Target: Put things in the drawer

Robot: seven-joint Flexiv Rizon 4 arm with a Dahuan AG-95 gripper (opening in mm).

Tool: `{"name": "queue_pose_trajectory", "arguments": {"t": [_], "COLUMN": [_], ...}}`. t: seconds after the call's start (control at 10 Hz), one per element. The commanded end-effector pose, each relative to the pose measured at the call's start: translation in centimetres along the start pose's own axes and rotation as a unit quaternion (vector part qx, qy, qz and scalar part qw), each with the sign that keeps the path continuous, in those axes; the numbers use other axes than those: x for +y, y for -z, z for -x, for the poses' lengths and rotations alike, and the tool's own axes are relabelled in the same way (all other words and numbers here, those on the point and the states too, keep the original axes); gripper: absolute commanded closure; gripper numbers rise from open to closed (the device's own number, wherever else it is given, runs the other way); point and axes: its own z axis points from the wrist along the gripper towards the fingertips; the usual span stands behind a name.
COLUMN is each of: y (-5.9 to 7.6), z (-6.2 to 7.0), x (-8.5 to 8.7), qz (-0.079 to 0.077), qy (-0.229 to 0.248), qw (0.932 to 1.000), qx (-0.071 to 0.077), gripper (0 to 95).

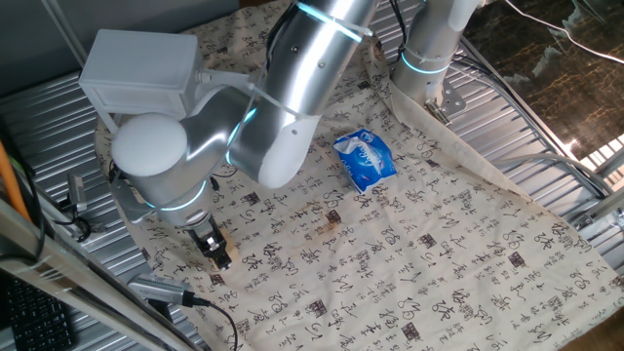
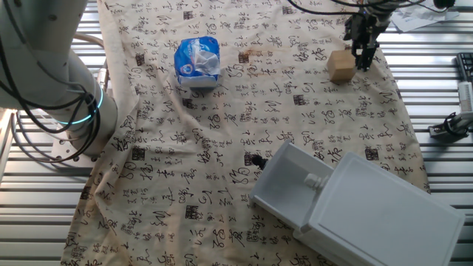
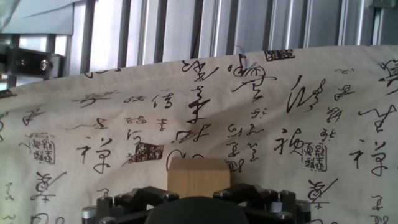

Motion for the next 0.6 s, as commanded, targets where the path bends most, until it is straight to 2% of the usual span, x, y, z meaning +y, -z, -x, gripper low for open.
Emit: {"name": "queue_pose_trajectory", "arguments": {"t": [0.1,0.6], "y": [-0.5,-1.9], "z": [-0.5,-0.6], "x": [-0.3,0.1], "qz": [0.000,-0.002], "qy": [0.002,-0.002], "qw": [1.0000,1.0000], "qx": [-0.002,-0.006], "gripper": [0.0,0.0]}}
